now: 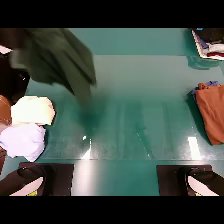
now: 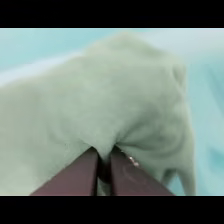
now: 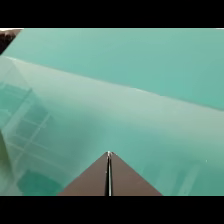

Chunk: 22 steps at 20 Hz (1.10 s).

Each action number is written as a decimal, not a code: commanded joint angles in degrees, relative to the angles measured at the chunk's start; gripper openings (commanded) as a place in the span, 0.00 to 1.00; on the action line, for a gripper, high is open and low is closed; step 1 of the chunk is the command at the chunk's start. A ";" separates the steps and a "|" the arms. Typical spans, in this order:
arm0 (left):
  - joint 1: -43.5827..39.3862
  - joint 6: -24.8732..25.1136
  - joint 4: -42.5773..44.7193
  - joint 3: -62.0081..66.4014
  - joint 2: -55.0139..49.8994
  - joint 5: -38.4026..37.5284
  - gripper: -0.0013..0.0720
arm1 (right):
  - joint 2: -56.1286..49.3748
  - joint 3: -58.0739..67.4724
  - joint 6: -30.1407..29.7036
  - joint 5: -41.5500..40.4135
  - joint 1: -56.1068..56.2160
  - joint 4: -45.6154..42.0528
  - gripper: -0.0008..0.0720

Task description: Fold the shirts.

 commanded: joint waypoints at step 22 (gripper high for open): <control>12.90 0.42 -27.61 -49.79 -15.39 25.49 0.84 | 0.11 1.18 -0.07 5.22 -0.07 0.02 0.03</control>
